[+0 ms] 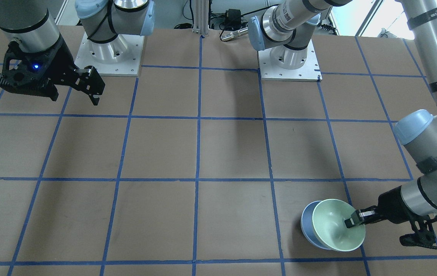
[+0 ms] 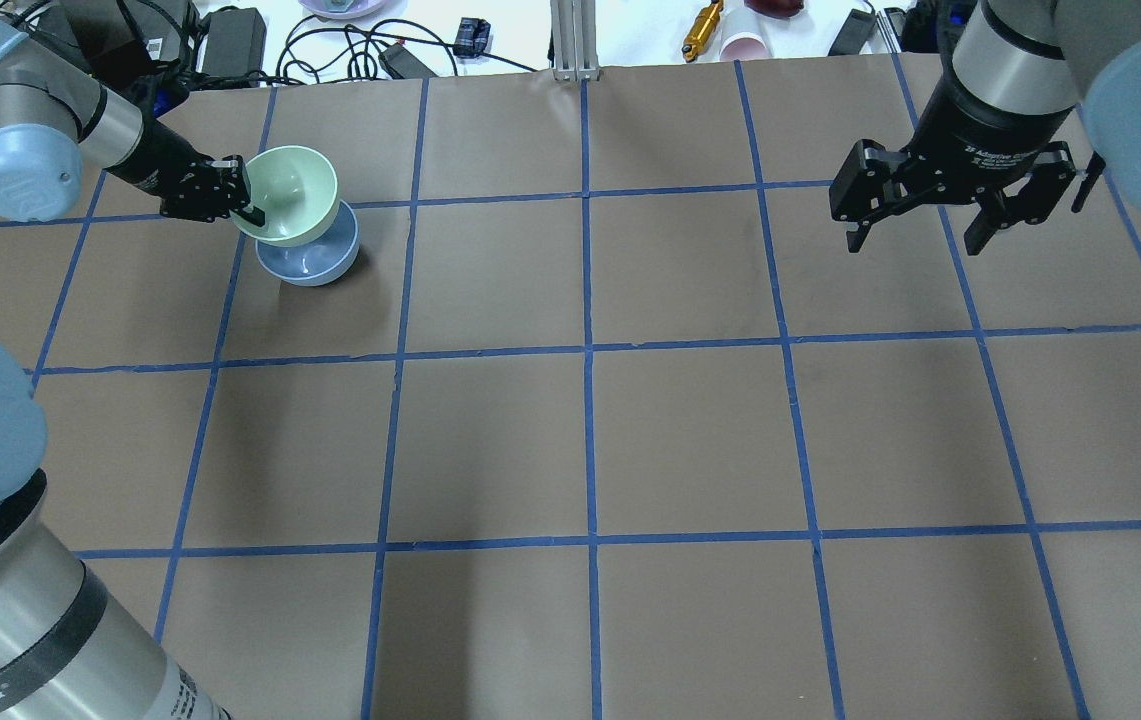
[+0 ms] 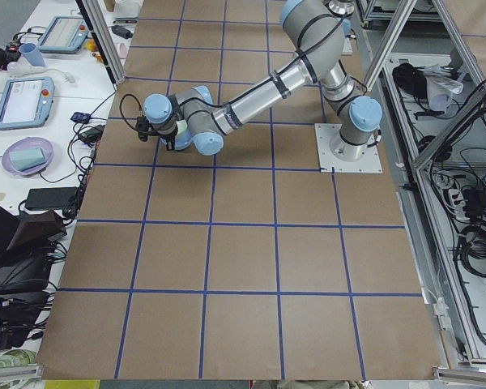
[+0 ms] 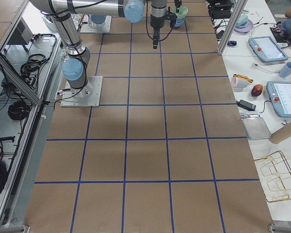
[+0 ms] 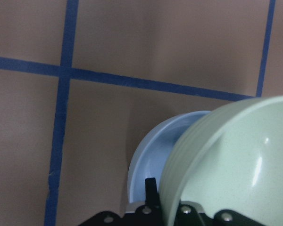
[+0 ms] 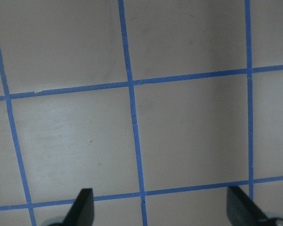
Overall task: Stack green bowl on blue bowl
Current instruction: 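Lower the green bowl into the blue bowl and open the left gripper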
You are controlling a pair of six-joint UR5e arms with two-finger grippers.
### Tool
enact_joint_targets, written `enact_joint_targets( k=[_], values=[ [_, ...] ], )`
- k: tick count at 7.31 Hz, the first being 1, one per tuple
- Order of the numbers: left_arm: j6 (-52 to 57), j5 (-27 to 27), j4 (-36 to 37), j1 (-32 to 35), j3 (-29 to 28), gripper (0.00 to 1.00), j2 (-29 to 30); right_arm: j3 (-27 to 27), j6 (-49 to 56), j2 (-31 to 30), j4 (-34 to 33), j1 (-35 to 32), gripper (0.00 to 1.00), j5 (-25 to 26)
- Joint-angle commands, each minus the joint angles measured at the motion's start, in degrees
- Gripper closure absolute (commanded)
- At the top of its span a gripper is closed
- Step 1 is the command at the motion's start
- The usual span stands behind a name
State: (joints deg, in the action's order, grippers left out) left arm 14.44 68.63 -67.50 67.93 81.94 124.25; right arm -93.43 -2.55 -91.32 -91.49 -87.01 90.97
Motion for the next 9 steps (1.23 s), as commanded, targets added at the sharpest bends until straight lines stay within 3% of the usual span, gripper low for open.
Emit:
enact_joint_targets(
  k=[1, 2, 4, 7, 9],
  values=[
    [-0.02, 0.1, 0.0, 0.18, 0.32, 0.9, 0.02, 0.0, 0.0, 0.0, 0.0, 0.0, 0.0, 0.0],
    [-0.02, 0.18, 0.0, 0.18, 0.32, 0.89, 0.02, 0.0, 0.0, 0.0, 0.0, 0.0, 0.0, 0.0],
    [-0.11, 1.15, 0.0, 0.18, 0.23, 0.38, -0.06, 0.0, 0.0, 0.0, 0.0, 0.0, 0.0, 0.0],
    [-0.28, 1.24, -1.22, 0.88, 0.15, 0.3, -2.51, 0.0, 0.0, 0.0, 0.0, 0.0, 0.0, 0.0],
    [-0.46, 9.19, -5.34, 3.85, -0.21, 0.24, -7.51, 0.0, 0.0, 0.0, 0.0, 0.0, 0.0, 0.0]
  ],
)
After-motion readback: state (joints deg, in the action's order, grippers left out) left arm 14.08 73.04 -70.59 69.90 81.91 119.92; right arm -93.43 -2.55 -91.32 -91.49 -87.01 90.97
